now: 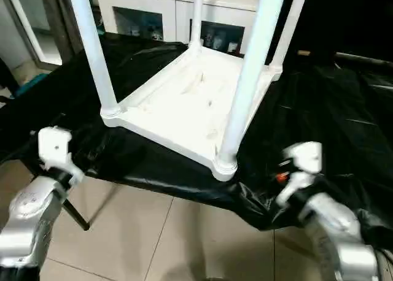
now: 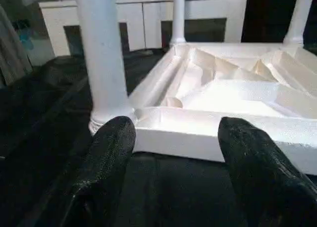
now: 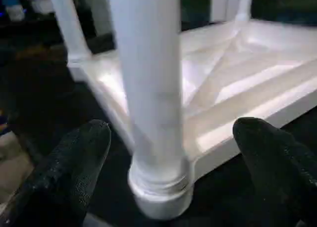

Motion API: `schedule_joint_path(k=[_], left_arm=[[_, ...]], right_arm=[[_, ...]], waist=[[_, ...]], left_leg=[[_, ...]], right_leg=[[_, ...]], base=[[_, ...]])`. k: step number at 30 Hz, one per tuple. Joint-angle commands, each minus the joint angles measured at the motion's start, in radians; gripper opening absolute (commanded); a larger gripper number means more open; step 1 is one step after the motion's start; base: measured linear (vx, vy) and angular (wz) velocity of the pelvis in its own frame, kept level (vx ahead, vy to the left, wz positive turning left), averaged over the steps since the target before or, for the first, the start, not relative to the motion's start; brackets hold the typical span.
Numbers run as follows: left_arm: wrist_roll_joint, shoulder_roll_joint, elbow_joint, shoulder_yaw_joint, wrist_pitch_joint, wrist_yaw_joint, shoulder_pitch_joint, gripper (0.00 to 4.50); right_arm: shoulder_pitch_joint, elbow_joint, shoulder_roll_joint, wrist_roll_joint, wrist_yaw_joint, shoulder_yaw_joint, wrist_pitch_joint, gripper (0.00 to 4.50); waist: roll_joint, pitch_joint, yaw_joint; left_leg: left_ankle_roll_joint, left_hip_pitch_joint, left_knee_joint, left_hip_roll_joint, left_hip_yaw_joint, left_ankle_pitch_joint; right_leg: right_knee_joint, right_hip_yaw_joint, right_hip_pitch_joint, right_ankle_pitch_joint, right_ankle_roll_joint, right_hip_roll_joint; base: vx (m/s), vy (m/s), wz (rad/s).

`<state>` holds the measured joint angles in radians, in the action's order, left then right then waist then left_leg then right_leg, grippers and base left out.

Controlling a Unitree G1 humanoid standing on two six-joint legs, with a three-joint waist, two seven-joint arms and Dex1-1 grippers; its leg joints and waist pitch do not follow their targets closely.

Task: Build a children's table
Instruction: Rotate leg to tighten

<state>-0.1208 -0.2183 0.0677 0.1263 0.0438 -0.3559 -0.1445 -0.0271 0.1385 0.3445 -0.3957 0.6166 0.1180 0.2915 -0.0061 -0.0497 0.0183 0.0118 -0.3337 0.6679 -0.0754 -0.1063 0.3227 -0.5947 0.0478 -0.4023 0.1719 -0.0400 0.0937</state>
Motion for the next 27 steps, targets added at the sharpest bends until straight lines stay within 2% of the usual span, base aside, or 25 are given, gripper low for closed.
schedule_joint_path(k=[1, 3, 6, 7, 8, 9, 10, 11, 12, 13, 14, 15, 16, 17, 18, 19, 20, 21, 22, 23, 24, 25, 26, 27], left_arm=[[0.000, 0.007, 0.007, -0.012, 0.015, 0.011, -0.012, 3.14], [0.000, 0.011, 0.006, -0.013, 0.015, 0.022, -0.020, 3.14], [-0.002, 0.014, 0.008, -0.021, 0.016, 0.015, -0.028, 3.14], [-0.001, 0.015, 0.007, -0.023, 0.018, 0.018, -0.029, 3.14], [0.002, 0.018, 0.008, -0.023, 0.020, 0.024, -0.030, 3.14], [0.011, 0.018, 0.015, -0.023, 0.018, 0.035, -0.036, 3.14], [0.011, 0.018, 0.015, -0.023, 0.018, 0.035, -0.036, 3.14], [0.021, 0.017, 0.027, -0.022, 0.022, 0.050, -0.048, 3.14], [0.023, 0.017, 0.028, -0.023, 0.018, 0.051, -0.049, 3.14], [0.024, 0.016, 0.029, -0.024, 0.015, 0.051, -0.050, 3.14], [0.040, 0.014, 0.034, -0.028, 0.020, 0.068, -0.056, 3.14], [0.049, 0.016, 0.044, -0.026, 0.008, 0.083, -0.064, 3.14], [0.050, 0.017, 0.046, -0.026, 0.006, 0.085, -0.065, 3.14], [0.069, 0.011, 0.047, -0.034, -0.003, 0.092, -0.070, 3.14], [0.080, 0.007, 0.049, -0.040, -0.012, 0.093, -0.073, 3.14], [0.087, 0.004, 0.051, -0.047, -0.012, 0.092, -0.078, 3.14], [0.092, 0.005, 0.054, -0.055, -0.009, 0.090, -0.083, 3.14], [0.093, 0.005, 0.056, -0.059, -0.007, 0.089, -0.086, 3.14], [0.089, 0.012, 0.056, -0.060, -0.003, 0.091, -0.089, 3.14], [0.083, 0.022, 0.055, -0.058, -0.005, 0.098, -0.091, 3.14], [0.072, 0.034, 0.051, -0.049, 0.006, 0.111, -0.093, 3.14], [0.074, 0.036, 0.051, -0.048, 0.008, 0.118, -0.094, 3.14], [0.078, 0.037, 0.053, -0.048, 0.012, 0.132, -0.098, 3.14], [0.082, 0.037, 0.056, -0.047, 0.012, 0.140, -0.098, 3.14]], right_arm=[[0.017, -0.027, -0.022, 0.034, -0.047, -0.004, -0.022, 4.41], [0.025, -0.044, -0.040, 0.062, -0.094, -0.005, -0.027, 4.41], [0.020, -0.043, -0.053, 0.060, -0.140, 0.025, -0.053, 4.41], [0.021, -0.051, -0.061, 0.055, -0.158, 0.045, -0.060, 4.41], [0.024, -0.060, -0.070, 0.051, -0.179, 0.066, -0.070, 4.41], [0.028, -0.068, -0.088, 0.022, -0.200, 0.107, -0.081, 4.41], [0.028, -0.068, -0.088, 0.022, -0.200, 0.107, -0.081, 4.41], [0.038, -0.089, -0.119, -0.017, -0.258, 0.187, -0.102, 4.41], [0.038, -0.091, -0.121, -0.021, -0.262, 0.193, -0.102, 4.41], [0.038, -0.093, -0.122, -0.023, -0.264, 0.198, -0.101, 4.41], [0.035, -0.091, -0.123, -0.017, -0.267, 0.197, -0.106, 4.41], [0.030, -0.085, -0.124, -0.013, -0.263, 0.188, -0.105, 4.41], [0.029, -0.084, -0.124, -0.013, -0.262, 0.187, -0.105, 4.41], [0.024, -0.079, -0.125, -0.008, -0.264, 0.177, -0.108, 4.41], [0.022, -0.076, -0.126, -0.004, -0.266, 0.170, -0.109, 4.41], [0.019, -0.071, -0.133, -0.001, -0.270, 0.162, -0.111, 4.41], [0.017, -0.067, -0.138, 0.010, -0.273, 0.150, -0.115, 4.41], [0.017, -0.066, -0.142, 0.015, -0.273, 0.146, -0.117, 4.41], [0.018, -0.067, -0.148, 0.018, -0.273, 0.142, -0.118, 4.41], [0.020, -0.070, -0.151, 0.019, -0.271, 0.139, -0.116, 4.41], [0.020, -0.070, -0.147, 0.025, -0.261, 0.128, -0.117, 4.41], [0.020, -0.071, -0.144, 0.029, -0.255, 0.122, -0.116, 4.41], [0.019, -0.071, -0.136, 0.034, -0.246, 0.109, -0.115, 4.41], [0.021, -0.068, -0.124, 0.036, -0.230, 0.096, -0.113, 4.41]], waist=[[-0.007, 0.048, -0.007], [-0.003, 0.045, -0.007], [0.001, 0.044, -0.008], [-0.003, 0.045, -0.009], [-0.010, 0.050, -0.018], [-0.001, 0.058, -0.018], [-0.028, 0.060, -0.028], [-0.026, 0.049, -0.099], [-0.029, 0.045, -0.107], [-0.028, 0.039, -0.114], [-0.014, 0.039, -0.117], [-0.011, 0.038, -0.103], [0.012, 0.048, -0.094], [0.036, 0.055, -0.049], [0.047, 0.061, -0.058], [0.062, 0.068, -0.064], [0.064, 0.087, -0.067], [0.065, 0.093, -0.075], [0.061, 0.096, -0.079], [0.033, 0.099, -0.077], [0.015, 0.098, -0.071], [0.017, 0.097, -0.069], [-0.031, 0.102, -0.061], [-0.032, 0.098, -0.071]], left_leg=[[0.197, -0.021, -0.096, -0.113, 0.042, -0.171], [0.180, -0.016, -0.101, -0.119, 0.039, -0.120], [0.156, -0.014, -0.105, -0.126, 0.033, -0.073], [0.168, -0.016, -0.101, -0.118, 0.019, -0.075], [0.192, -0.024, -0.085, -0.106, 0.004, -0.091], [0.126, 0.023, -0.056, -0.105, -0.044, -0.070], [0.096, 0.006, -0.034, -0.080, -0.050, -0.023], [0.003, -0.021, 0.058, -0.078, -0.007, 0.096], [-0.017, -0.028, 0.077, -0.061, 0.003, 0.120], [-0.041, -0.040, 0.080, -0.046, 0.034, 0.108], [-0.038, -0.017, 0.029, -0.032, 0.038, 0.071], [-0.033, 0.005, -0.034, -0.026, 0.031, 0.054], [-0.019, 0.045, -0.103, -0.038, 0.022, 0.022], [0.091, 0.061, -0.184, -0.174, 0.008, 0.065], [0.039, 0.051, -0.183, -0.205, 0.006, -0.001], [-0.084, 0.062, -0.181, -0.259, -0.013, -0.227], [-0.130, 0.082, -0.157, -0.330, -0.003, -0.540], [-0.119, 0.097, -0.141, -0.355, -0.006, -0.684], [-0.083, 0.108, -0.123, -0.371, -0.009, -0.802], [0.108, 0.110, -0.101, -0.365, 0.006, -0.965], [0.320, 0.070, -0.100, -0.299, 0.044, -0.864], [0.395, 0.041, -0.085, -0.248, 0.029, -0.725], [0.394, -0.022, 0.003, -0.090, -0.045, -0.396], [0.354, -0.089, 0.071, -0.048, -0.052, -0.224]], right_leg=[[0.050, -0.048, 0.055, 0.120, -0.208, 0.079], [0.055, -0.043, 0.047, 0.180, -0.211, 0.074], [0.057, -0.039, 0.046, 0.193, -0.211, 0.073], [0.060, -0.044, 0.047, 0.194, -0.220, 0.083], [0.070, -0.064, 0.062, 0.209, -0.245, 0.115], [0.100, -0.116, 0.031, 0.267, -0.249, 0.100], [0.109, -0.155, 0.061, 0.290, -0.266, 0.109], [0.170, -0.295, 0.091, 0.426, -0.327, 0.183], [0.176, -0.323, 0.089, 0.445, -0.330, 0.168], [0.171, -0.340, 0.089, 0.468, -0.304, 0.119], [0.165, -0.344, 0.061, 0.469, -0.220, 0.020], [0.155, -0.322, 0.046, 0.466, -0.153, -0.050], [0.130, -0.281, 0.018, 0.414, -0.072, -0.113], [-0.062, -0.094, -0.063, 0.285, -0.026, -0.098], [-0.064, -0.068, -0.053, 0.183, -0.032, -0.070], [-0.060, -0.032, -0.072, 0.063, -0.028, -0.049], [-0.082, -0.004, -0.085, 0.041, 0.009, -0.030], [-0.094, 0.007, -0.104, 0.042, 0.020, -0.020], [-0.108, 0.014, -0.123, 0.047, 0.021, -0.010], [-0.144, 0.021, -0.141, 0.066, -0.004, 0.018], [-0.136, -0.008, -0.114, 0.083, -0.038, 0.037], [-0.095, -0.027, -0.084, 0.045, -0.087, 0.049], [-0.011, -0.059, -0.006, -0.106, -0.243, 0.069], [0.048, -0.098, 0.062, -0.142, -0.369, 0.144]], base=[[0.000, 0.000, 0.00], [0.000, 0.000, 0.00], [0.000, 0.000, 0.00], [0.000, 0.000, 0.00], [0.000, 0.000, 0.00], [0.000, 0.000, 0.00], [0.002, 0.045, -0.21], [0.002, 0.045, -0.21], [-0.025, 0.091, -0.38], [-0.045, 0.129, -0.46], [-0.045, 0.129, -0.46], [-0.045, 0.168, -0.42], [-0.061, 0.195, -0.37], [-0.061, 0.195, -0.37], [-0.070, 0.183, -0.33], [-0.037, 0.165, -0.39], [-0.037, 0.165, -0.39], [-0.007, 0.128, -0.51], [-0.008, 0.063, -0.58], [-0.008, 0.063, -0.58], [-0.028, -0.023, -0.65], [-0.048, -0.126, -0.43], [-0.048, -0.126, -0.43], [-0.043, -0.155, -0.13]])
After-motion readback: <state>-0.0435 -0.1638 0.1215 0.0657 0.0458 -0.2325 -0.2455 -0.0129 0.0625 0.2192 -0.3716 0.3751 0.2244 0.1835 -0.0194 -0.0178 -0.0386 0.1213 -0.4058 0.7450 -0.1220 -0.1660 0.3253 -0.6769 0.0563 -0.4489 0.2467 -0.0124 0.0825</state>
